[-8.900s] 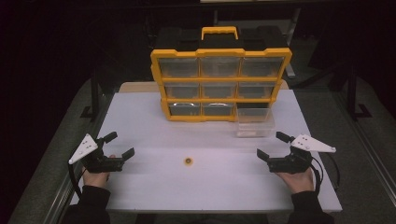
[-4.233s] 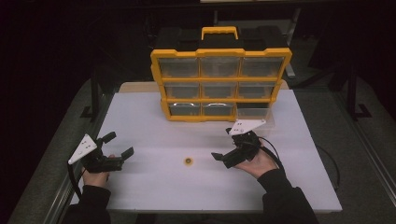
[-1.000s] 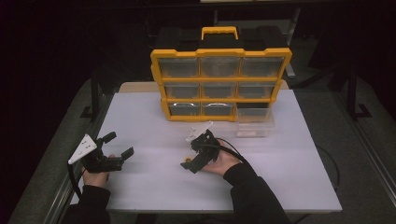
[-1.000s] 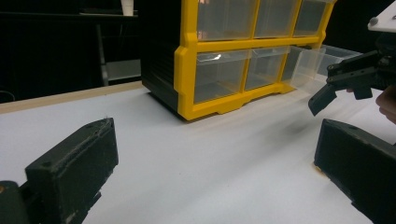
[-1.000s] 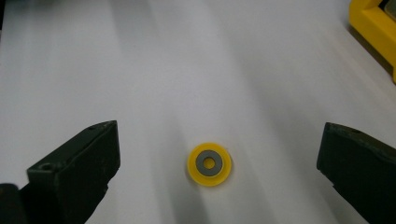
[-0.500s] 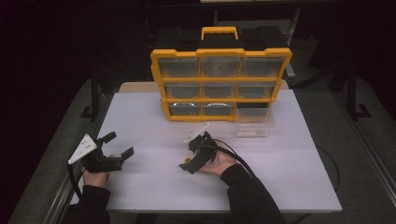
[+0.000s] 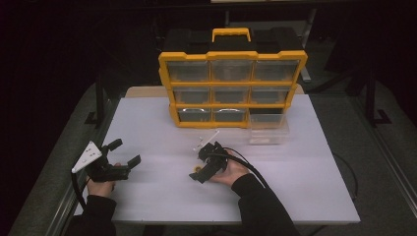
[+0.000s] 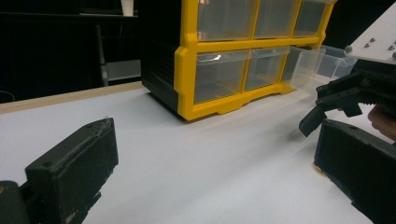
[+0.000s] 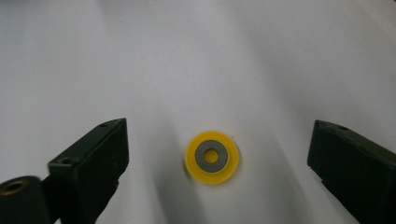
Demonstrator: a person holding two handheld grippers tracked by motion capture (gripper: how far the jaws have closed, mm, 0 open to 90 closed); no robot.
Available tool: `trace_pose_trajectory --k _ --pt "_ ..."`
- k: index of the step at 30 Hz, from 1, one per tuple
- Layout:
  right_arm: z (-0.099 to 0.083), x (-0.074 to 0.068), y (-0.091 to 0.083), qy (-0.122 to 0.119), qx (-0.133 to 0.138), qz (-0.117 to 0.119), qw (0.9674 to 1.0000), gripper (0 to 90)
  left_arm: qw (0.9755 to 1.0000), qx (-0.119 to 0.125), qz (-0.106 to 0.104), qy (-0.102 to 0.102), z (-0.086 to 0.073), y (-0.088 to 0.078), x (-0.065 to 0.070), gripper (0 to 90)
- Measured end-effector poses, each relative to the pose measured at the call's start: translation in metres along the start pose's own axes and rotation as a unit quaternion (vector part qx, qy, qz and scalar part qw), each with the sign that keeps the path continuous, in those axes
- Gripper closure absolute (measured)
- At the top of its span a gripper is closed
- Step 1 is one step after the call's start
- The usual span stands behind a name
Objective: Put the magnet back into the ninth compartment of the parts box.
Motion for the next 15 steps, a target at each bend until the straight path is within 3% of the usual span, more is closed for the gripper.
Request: trace_pose_trajectory --k 9,15 --pt "-0.0040 -0.0030 0.0043 -0.003 -0.010 0.001 0.9999 17.9 1.0000 0.000 0.000 -0.001 -0.0001 0.0001 0.0003 0.0" --pt "-0.0047 -0.0047 0.0032 -0.004 -0.012 0.005 0.9999 30.7 1.0000 -0.001 0.000 0.000 -0.0002 0.0001 0.0000 0.0"
Point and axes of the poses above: each handheld gripper's, and its own axes: y roughly forward along the jaws, z roughly out of its top, x roughly to its right, the point moved 10 cm from there along y, roughly forward along the jaws, and after that the axes turned 3 degrees about -x, right-handed, at the moved point
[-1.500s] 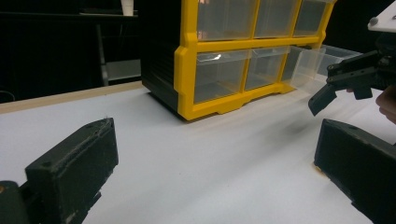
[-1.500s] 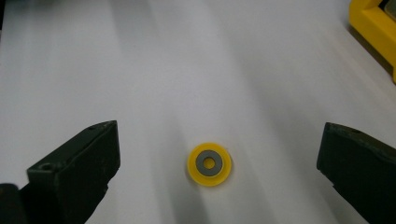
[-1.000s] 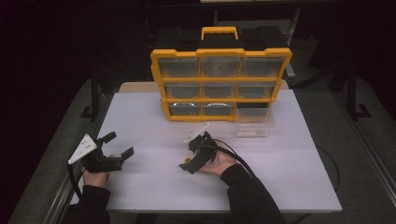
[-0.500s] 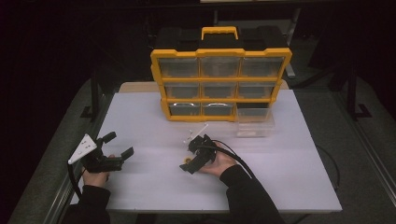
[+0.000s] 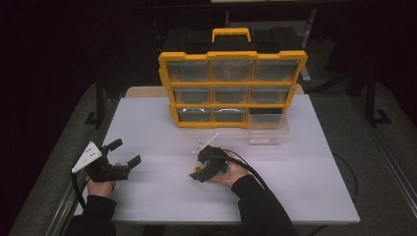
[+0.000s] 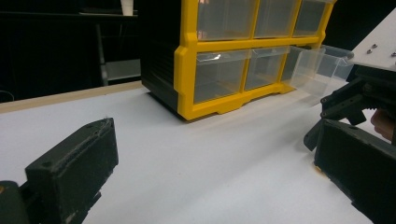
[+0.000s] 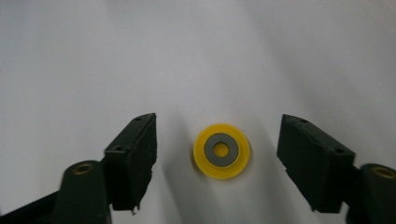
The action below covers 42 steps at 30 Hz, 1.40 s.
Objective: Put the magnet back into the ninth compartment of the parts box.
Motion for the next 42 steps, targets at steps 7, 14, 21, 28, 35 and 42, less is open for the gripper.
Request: trace_pose_trajectory --k 7,14,21,28,35,42 --pt "-0.001 0.001 0.000 0.000 -0.001 -0.007 1.0000 40.5 1.0000 0.000 0.000 0.000 0.000 0.000 0.000 0.0" --pt "-0.003 0.001 0.000 -0.003 -0.005 -0.013 0.9999 50.5 1.0000 0.000 0.001 -0.001 0.000 0.000 -0.001 0.0" --pt "-0.002 0.000 0.002 -0.011 -0.005 -0.024 0.9996 59.0 1.0000 0.000 0.001 0.000 0.000 0.000 -0.001 0.0" --pt "-0.003 -0.001 0.001 -0.017 -0.008 -0.032 0.9993 60.7 1.0000 0.001 0.001 0.000 0.000 0.000 -0.001 0.0" --pt "-0.001 -0.001 -0.004 -0.012 -0.001 -0.030 0.9995 60.7 1.0000 0.000 0.001 0.000 0.000 0.000 0.000 0.0" --pt "0.002 -0.001 -0.012 -0.003 0.011 -0.026 0.9996 60.8 1.0000 0.000 0.000 0.000 0.000 0.000 0.000 0.0"
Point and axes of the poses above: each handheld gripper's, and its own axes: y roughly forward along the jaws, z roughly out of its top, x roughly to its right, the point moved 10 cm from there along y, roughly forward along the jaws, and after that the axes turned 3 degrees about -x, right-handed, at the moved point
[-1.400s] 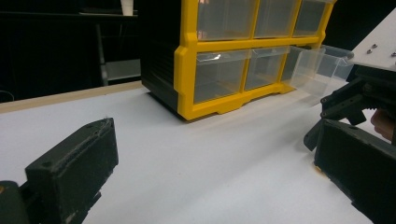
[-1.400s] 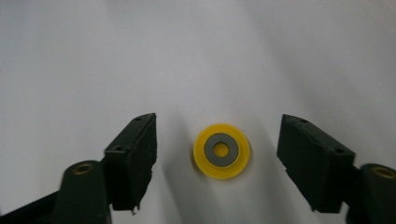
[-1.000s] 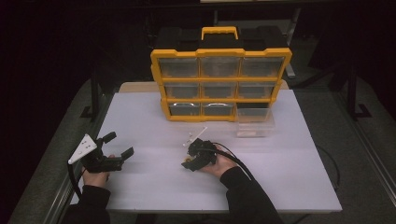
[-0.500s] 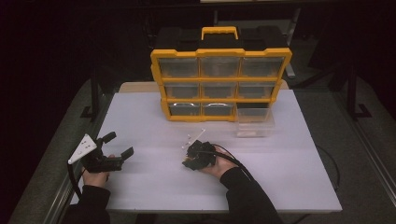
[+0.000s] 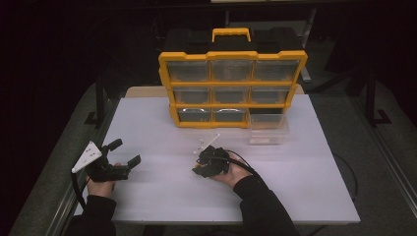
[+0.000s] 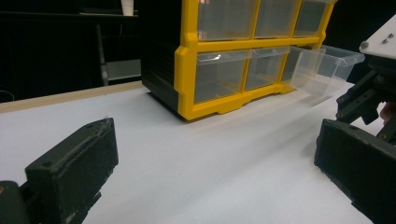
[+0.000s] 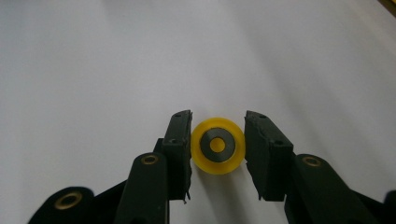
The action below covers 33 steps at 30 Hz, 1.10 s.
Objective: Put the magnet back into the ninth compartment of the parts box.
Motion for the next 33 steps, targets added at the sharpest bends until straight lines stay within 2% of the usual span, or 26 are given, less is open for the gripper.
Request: trace_pose_trajectory --k 12,20,33 --pt "0.005 0.003 -0.013 0.023 0.022 0.010 0.9994 60.8 1.0000 0.000 0.000 0.000 0.000 0.000 0.000 0.0" --pt "0.008 0.014 -0.027 0.047 0.043 0.001 0.9980 60.8 1.0000 -0.001 0.000 0.001 0.000 0.000 0.000 0.0" --pt "0.008 0.024 -0.043 0.062 0.061 -0.008 0.9961 60.9 1.0000 -0.001 0.001 0.000 0.000 0.000 0.000 0.0"
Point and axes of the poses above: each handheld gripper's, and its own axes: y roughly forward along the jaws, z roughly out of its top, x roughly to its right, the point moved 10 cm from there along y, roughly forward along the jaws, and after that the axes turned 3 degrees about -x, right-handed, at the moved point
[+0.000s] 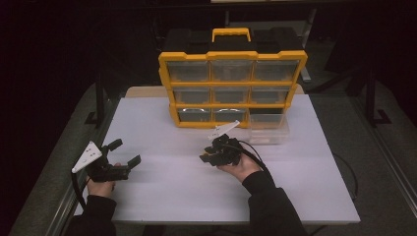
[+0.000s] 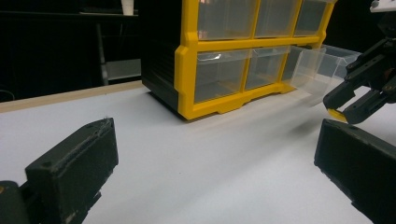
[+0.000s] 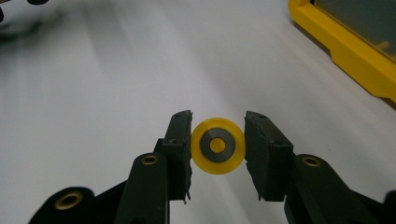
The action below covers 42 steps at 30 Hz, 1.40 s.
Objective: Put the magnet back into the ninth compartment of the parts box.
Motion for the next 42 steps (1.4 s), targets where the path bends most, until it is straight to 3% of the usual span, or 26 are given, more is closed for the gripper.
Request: trace_pose_trajectory --k 42 --pt "0.011 0.031 -0.043 0.004 0.015 -0.045 0.9989 60.9 1.0000 0.000 0.001 -0.001 0.000 0.000 0.000 0.0"
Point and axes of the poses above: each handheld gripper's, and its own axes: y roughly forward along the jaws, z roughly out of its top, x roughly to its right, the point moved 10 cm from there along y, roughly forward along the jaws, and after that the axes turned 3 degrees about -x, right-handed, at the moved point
